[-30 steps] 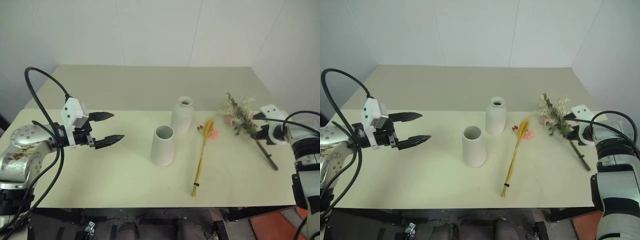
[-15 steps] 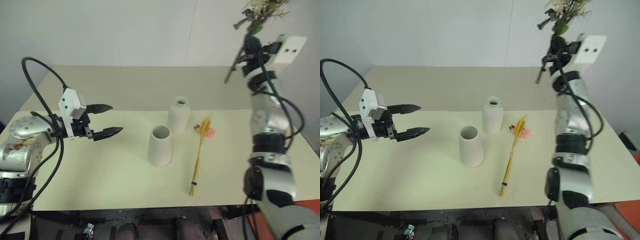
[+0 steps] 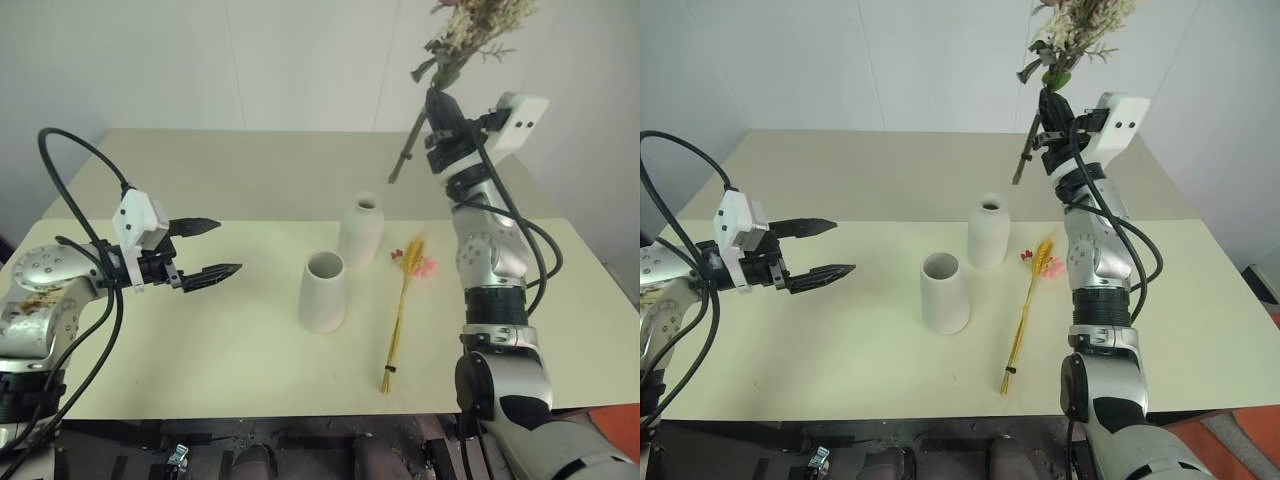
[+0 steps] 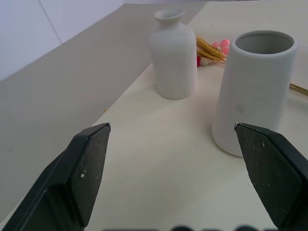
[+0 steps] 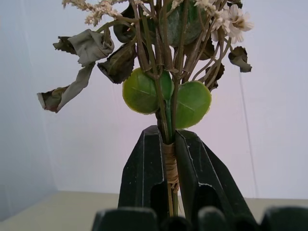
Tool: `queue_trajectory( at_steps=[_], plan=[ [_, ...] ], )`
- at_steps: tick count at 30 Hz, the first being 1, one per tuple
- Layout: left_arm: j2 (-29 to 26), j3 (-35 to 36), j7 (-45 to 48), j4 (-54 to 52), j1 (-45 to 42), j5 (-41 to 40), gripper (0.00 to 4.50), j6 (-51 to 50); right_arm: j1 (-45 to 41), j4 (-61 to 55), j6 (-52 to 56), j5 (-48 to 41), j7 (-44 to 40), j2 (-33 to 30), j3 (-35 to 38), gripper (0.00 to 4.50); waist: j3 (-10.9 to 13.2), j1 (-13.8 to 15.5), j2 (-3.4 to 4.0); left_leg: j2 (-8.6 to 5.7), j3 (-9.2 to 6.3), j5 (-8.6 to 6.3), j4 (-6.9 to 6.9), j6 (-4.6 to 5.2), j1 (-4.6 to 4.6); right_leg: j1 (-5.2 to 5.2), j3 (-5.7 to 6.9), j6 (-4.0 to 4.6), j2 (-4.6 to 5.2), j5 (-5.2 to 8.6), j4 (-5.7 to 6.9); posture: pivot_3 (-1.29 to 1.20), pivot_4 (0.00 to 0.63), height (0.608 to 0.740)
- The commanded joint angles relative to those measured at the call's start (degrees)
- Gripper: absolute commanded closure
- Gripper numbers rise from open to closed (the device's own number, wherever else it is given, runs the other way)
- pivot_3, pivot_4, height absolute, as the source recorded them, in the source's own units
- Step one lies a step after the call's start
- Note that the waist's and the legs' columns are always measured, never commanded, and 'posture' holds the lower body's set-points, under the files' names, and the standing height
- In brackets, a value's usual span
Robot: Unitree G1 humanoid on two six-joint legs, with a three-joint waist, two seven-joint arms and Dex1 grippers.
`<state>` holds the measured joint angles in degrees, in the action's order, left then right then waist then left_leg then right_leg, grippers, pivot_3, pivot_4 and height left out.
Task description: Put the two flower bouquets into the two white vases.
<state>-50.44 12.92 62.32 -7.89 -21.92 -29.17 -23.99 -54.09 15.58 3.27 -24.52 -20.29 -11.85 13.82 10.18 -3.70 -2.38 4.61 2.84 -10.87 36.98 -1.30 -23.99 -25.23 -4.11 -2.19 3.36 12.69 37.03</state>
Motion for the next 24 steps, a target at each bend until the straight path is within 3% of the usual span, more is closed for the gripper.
queue_trajectory(
  at_steps=[1,9,24],
  plan=[
    [-1.30,2.24,-0.57,-1.61,0.40,-0.45,0.00,0.16,0.68,-8.09,2.62,-2.01,0.83,0.62,-0.85,4.36,0.00,0.01,0.00,0.00,0.00,0.00,0.00,0.00,-0.01,0.00,0.01,0.00,0.00,0.00,0.00,0.00,0.150,0.740],
    [-1.82,1.79,-0.59,-0.53,-0.22,-0.32,0.00,0.65,4.99,-14.34,6.14,-1.67,2.15,1.97,-3.31,4.36,0.00,0.01,0.00,0.00,0.00,0.00,0.00,0.00,0.01,0.01,0.01,0.01,0.00,0.00,0.00,0.00,0.150,0.740],
    [-1.85,1.06,-0.09,-0.79,-0.75,-0.43,0.00,0.45,8.47,-8.54,2.97,2.95,-0.20,2.94,-6.50,4.36,0.00,-0.15,0.00,0.00,0.00,0.00,0.00,0.00,0.00,0.00,0.01,0.00,-0.01,0.00,-0.02,0.00,0.150,0.740]
  ],
)
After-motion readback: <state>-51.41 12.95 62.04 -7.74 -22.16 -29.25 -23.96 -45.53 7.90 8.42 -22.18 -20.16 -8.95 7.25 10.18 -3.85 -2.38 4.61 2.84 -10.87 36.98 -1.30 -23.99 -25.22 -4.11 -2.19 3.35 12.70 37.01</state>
